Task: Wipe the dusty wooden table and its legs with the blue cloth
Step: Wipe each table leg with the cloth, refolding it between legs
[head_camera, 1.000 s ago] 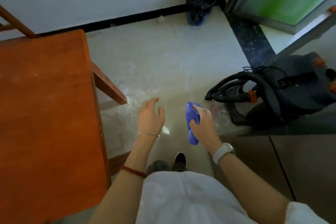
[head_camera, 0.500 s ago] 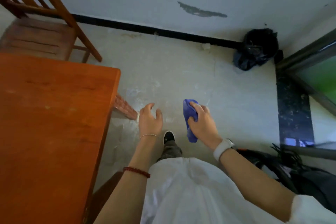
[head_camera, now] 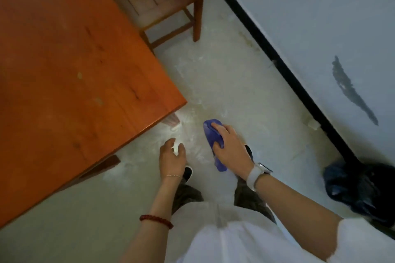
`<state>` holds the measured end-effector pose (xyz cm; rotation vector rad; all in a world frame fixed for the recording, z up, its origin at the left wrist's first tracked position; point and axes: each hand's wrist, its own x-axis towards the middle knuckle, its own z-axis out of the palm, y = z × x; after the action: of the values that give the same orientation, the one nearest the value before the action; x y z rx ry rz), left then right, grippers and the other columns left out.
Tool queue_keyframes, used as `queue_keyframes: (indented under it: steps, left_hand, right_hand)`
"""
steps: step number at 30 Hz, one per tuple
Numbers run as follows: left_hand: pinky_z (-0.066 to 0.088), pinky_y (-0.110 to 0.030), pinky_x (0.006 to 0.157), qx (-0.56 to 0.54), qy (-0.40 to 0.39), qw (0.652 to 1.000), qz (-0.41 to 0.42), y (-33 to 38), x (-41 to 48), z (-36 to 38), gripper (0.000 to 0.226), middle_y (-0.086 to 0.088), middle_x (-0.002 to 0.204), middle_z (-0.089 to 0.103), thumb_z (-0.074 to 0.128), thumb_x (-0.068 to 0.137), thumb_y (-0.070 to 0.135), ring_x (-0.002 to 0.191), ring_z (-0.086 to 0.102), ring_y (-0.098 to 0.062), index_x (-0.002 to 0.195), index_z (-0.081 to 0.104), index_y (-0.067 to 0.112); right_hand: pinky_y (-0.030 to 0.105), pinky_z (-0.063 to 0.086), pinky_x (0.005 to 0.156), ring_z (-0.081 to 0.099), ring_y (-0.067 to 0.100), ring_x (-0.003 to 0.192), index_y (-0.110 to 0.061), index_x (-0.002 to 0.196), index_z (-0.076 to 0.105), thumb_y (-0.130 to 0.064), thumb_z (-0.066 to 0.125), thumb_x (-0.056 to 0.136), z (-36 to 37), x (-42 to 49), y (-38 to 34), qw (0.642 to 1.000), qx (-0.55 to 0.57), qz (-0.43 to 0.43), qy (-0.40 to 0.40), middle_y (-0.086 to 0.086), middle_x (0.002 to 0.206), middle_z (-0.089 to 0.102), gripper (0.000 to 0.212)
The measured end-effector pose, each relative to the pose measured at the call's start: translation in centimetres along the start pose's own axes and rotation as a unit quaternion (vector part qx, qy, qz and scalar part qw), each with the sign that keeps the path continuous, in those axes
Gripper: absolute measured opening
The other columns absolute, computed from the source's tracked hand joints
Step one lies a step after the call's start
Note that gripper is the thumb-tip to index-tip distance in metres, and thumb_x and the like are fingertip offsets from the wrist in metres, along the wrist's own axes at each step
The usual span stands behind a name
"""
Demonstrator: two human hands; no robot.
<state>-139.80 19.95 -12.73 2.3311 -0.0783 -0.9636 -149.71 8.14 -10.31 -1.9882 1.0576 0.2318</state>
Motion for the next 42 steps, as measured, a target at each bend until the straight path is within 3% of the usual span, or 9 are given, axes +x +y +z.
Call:
queue_keyframes:
  steps: [10,21,24,27,29,31,36,40,42]
  left_hand:
    - [0.040,-0.026,0.090,-0.266,0.234,0.933,-0.070,0.5,3.1,9.5,0.044,-0.009,0.134,0.045,0.051,0.091,0.020,0.111,0.050,-0.018,0.133,0.038,0.013]
    - [0.037,-0.020,0.084,-0.363,0.344,0.866,-0.020,2.0,6.0,11.7,0.059,-0.004,0.142,0.033,0.053,0.090,0.025,0.116,0.044,-0.012,0.141,0.025,0.017]
    - [0.035,-0.015,0.086,-0.369,0.390,0.844,0.005,4.6,8.5,11.7,0.069,0.009,0.128,0.033,0.058,0.084,0.035,0.109,0.044,-0.001,0.141,0.023,0.018]
    - [0.029,-0.008,0.101,-0.382,0.470,0.795,0.019,5.9,12.0,12.2,0.088,0.005,0.136,0.031,0.051,0.071,0.054,0.125,0.035,-0.008,0.143,0.019,0.014]
    - [0.025,-0.029,0.114,-0.392,0.524,0.756,0.006,6.2,14.0,12.6,0.088,-0.001,0.148,0.024,0.048,0.074,0.056,0.136,0.026,-0.015,0.144,0.014,0.017]
    - [0.024,-0.041,0.114,-0.407,0.570,0.714,-0.006,6.1,15.3,12.7,0.082,-0.003,0.153,0.018,0.045,0.079,0.053,0.140,0.022,-0.018,0.145,0.010,0.020]
    - [0.030,-0.045,0.111,-0.383,0.658,0.647,0.037,4.9,17.9,12.8,0.056,-0.002,0.148,0.033,0.033,0.089,0.046,0.134,0.035,-0.018,0.140,0.025,0.026]
    - [0.030,-0.045,0.111,-0.369,0.692,0.616,0.075,2.9,19.5,13.1,0.044,0.000,0.143,0.040,0.032,0.081,0.063,0.131,0.038,-0.014,0.123,0.036,0.051]
    - [0.030,-0.046,0.111,-0.353,0.688,0.627,0.098,2.1,19.7,13.1,0.052,0.002,0.142,0.042,0.030,0.079,0.066,0.131,0.040,-0.015,0.128,0.037,0.049]
  right_hand:
    - [0.003,0.029,0.076,0.049,0.022,0.107,-0.007,0.136,0.037,0.000,0.050,0.086,0.6,10.0,6.0,0.978,0.028,-0.181,-0.096,0.017,0.129,0.044,0.052]
    - [0.020,0.037,0.089,0.051,0.024,0.111,-0.003,0.124,0.045,-0.014,0.046,0.076,3.6,16.5,6.7,0.946,0.066,-0.287,-0.132,0.015,0.123,0.051,0.049]
    - [0.022,0.040,0.094,0.051,0.022,0.110,-0.003,0.125,0.046,-0.015,0.043,0.074,2.9,20.1,6.0,0.921,0.068,-0.350,-0.160,0.015,0.121,0.051,0.052]
    - [0.012,0.035,0.095,0.046,0.016,0.112,-0.003,0.128,0.043,-0.009,0.048,0.075,2.2,24.8,5.1,0.868,0.060,-0.447,-0.207,0.012,0.124,0.049,0.053]
    - [0.018,0.038,0.096,0.047,0.012,0.112,-0.006,0.129,0.041,-0.007,0.050,0.075,2.2,27.9,4.2,0.827,0.058,-0.503,-0.243,0.005,0.124,0.050,0.055]
    - [0.022,0.038,0.097,0.048,0.016,0.113,-0.004,0.129,0.042,-0.002,0.054,0.074,2.8,30.2,3.4,0.786,0.075,-0.560,-0.252,0.011,0.125,0.053,0.055]
    - [0.017,0.030,0.102,0.044,0.022,0.117,-0.006,0.127,0.039,-0.002,0.052,0.075,5.7,32.8,1.5,0.671,0.158,-0.691,-0.217,0.016,0.129,0.049,0.053]
    - [0.022,0.030,0.106,0.041,0.024,0.117,-0.011,0.123,0.038,-0.001,0.049,0.076,8.4,33.3,-0.2,0.565,0.260,-0.769,-0.148,0.007,0.127,0.036,0.050]
    - [0.025,0.030,0.107,0.039,0.025,0.119,-0.009,0.122,0.038,0.000,0.050,0.076,8.8,32.9,-0.8,0.524,0.301,-0.788,-0.115,0.009,0.127,0.033,0.048]
